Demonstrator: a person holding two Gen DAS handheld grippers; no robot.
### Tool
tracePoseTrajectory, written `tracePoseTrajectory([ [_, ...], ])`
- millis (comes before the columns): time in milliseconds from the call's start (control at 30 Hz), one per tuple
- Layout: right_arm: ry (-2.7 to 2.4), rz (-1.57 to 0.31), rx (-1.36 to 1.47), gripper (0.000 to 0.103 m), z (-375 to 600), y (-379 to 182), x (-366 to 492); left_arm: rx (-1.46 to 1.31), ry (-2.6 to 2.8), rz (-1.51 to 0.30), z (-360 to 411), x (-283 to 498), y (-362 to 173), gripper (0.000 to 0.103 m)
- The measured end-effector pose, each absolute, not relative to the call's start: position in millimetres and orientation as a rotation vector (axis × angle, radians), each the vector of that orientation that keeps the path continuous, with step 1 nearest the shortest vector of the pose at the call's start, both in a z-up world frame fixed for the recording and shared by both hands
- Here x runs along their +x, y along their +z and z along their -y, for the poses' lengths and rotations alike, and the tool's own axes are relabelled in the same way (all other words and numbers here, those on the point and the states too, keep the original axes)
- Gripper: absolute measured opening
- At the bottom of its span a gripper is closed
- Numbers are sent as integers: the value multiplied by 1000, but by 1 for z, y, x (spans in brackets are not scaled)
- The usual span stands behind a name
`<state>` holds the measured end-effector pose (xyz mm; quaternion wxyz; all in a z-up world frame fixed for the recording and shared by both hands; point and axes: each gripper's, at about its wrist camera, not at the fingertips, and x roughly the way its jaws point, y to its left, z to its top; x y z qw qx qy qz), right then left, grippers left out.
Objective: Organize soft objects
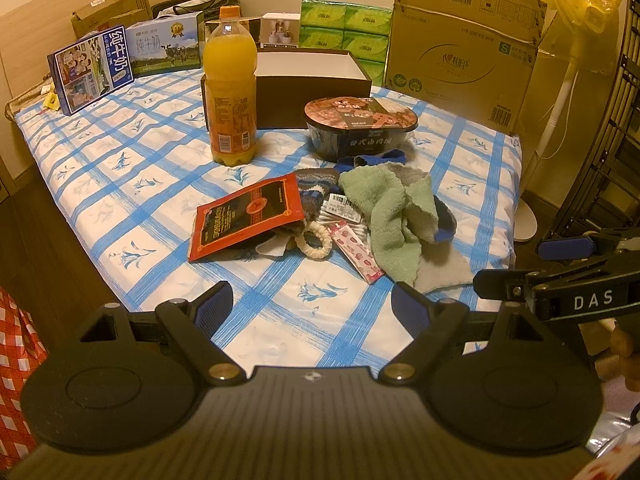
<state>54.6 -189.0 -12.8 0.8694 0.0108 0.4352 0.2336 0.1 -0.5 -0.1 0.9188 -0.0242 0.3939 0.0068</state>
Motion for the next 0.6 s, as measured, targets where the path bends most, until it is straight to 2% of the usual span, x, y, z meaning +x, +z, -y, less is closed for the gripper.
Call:
tracePoseTrajectory([
  [533,490,-913,24,103,188,-14,55,-50,16,-812,0,0,0,85],
  [600,490,-913,24,103,188,-15,55,-50,17,-813,0,-2,-13,85],
])
